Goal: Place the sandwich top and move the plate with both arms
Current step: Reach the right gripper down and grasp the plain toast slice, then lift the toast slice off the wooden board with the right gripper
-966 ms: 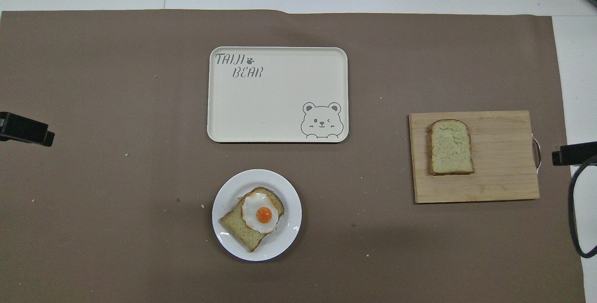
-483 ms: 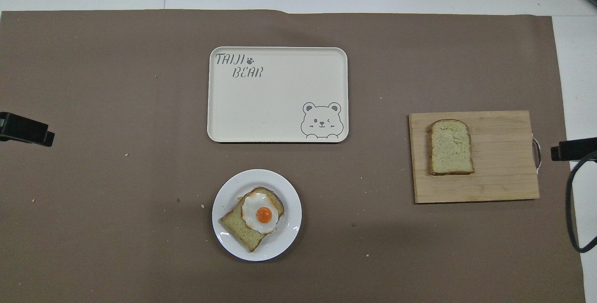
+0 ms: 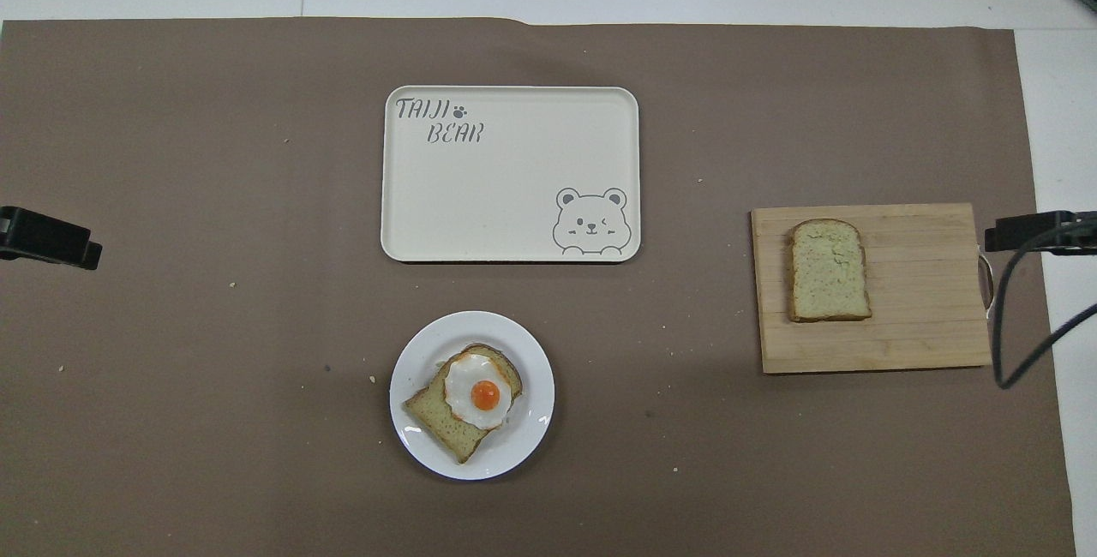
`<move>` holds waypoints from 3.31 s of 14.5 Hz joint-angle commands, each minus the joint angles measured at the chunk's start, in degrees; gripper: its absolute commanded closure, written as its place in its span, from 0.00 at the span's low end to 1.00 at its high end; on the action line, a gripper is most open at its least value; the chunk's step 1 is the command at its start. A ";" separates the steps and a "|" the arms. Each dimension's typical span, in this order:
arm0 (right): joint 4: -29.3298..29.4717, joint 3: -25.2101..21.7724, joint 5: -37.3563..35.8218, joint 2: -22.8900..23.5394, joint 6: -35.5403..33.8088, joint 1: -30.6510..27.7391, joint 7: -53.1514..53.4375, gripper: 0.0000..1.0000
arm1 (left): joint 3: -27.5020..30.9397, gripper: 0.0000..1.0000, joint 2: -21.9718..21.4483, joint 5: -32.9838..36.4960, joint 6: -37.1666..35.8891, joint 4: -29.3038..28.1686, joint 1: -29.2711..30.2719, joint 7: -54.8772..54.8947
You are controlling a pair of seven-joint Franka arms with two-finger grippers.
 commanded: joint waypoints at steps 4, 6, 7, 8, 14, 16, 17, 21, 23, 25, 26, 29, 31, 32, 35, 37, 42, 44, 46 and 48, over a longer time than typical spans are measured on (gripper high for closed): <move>-2.72 0.24 1.50 9.65 11.16 -1.86 -1.87 0.00 | 0.60 0.00 -0.21 0.00 -0.86 0.02 -0.93 -0.16; -5.70 0.15 4.56 11.59 16.25 -2.56 -1.87 0.00 | 0.60 0.00 -0.21 0.00 -0.94 0.02 -0.93 -0.16; -7.63 0.15 4.75 12.03 19.06 -2.74 -1.87 0.00 | 0.60 0.00 -0.21 0.00 -0.94 0.02 -1.11 -0.16; -9.21 0.15 4.75 12.13 21.18 -2.74 -1.96 0.00 | 0.60 0.00 -0.21 0.00 -0.94 0.02 -1.11 -0.25; -15.02 0.24 5.45 15.99 28.40 -3.54 -3.63 0.00 | 0.60 0.00 -0.65 0.00 -0.94 -0.68 -1.19 -0.25; -15.90 0.24 9.75 17.05 29.02 -3.18 -3.81 0.00 | 0.60 0.00 -0.65 0.00 -0.94 -0.68 -1.11 -0.25; -16.69 0.24 10.02 17.05 29.02 -3.18 -3.81 0.00 | 0.60 0.00 -0.65 0.00 -0.94 -0.68 -1.11 -0.25; -18.45 0.24 10.11 18.19 30.59 -3.10 -4.68 0.00 | 0.60 0.00 -0.65 0.00 -0.94 -0.68 -1.11 -0.16; -19.77 0.24 10.11 18.37 32.09 -3.10 -5.13 0.00 | 0.60 0.00 -0.65 0.00 -0.94 -0.68 -1.19 -0.16; -19.95 0.33 10.46 18.37 32.10 -2.92 -5.04 0.00 | 0.60 0.00 -0.65 0.00 -0.94 -0.68 -1.11 -0.25; -20.56 0.33 11.51 18.37 32.19 -2.92 -5.13 0.00 | 0.60 0.00 -0.65 0.00 -0.86 -0.68 -1.19 -0.16; -20.92 0.41 12.14 18.28 32.28 -2.92 -5.04 0.00 | 0.60 0.00 -0.65 0.00 -0.94 -0.68 -1.19 -0.25; -21.09 0.50 12.14 18.37 32.28 -2.22 -5.04 0.17 | 0.60 0.00 -0.65 0.00 -0.94 -0.68 -1.19 -0.16; -21.09 0.50 12.14 18.37 32.19 -1.87 -5.13 0.50 | 0.60 0.00 -0.65 0.00 -0.86 -0.68 -1.19 -0.16; -21.09 0.50 12.14 18.37 32.19 -1.69 -4.43 1.00 | 0.60 0.00 -0.65 0.00 -0.86 -0.68 -1.19 -0.25; -21.09 0.50 12.14 18.37 32.19 -1.78 -4.33 1.00 | 0.60 0.00 -0.65 0.00 -0.86 -0.68 -1.19 -0.16; -21.01 0.50 12.14 18.45 32.10 -1.69 -3.72 1.00 | 0.60 0.00 -0.65 0.00 -0.77 -0.60 -1.19 -0.16; -20.92 0.50 12.14 18.54 31.92 -1.78 -3.54 1.00 | 0.60 0.00 -0.65 0.00 -0.77 -0.68 -1.19 -0.16; -20.57 0.50 12.14 18.63 31.40 -1.78 -3.54 1.00 | 0.52 0.00 -0.65 0.00 -0.77 -0.68 -1.19 -0.16; -20.31 0.41 12.05 18.72 31.40 -1.78 -3.63 1.00 | 0.43 0.00 -0.65 0.00 -0.77 -0.68 -1.19 -0.16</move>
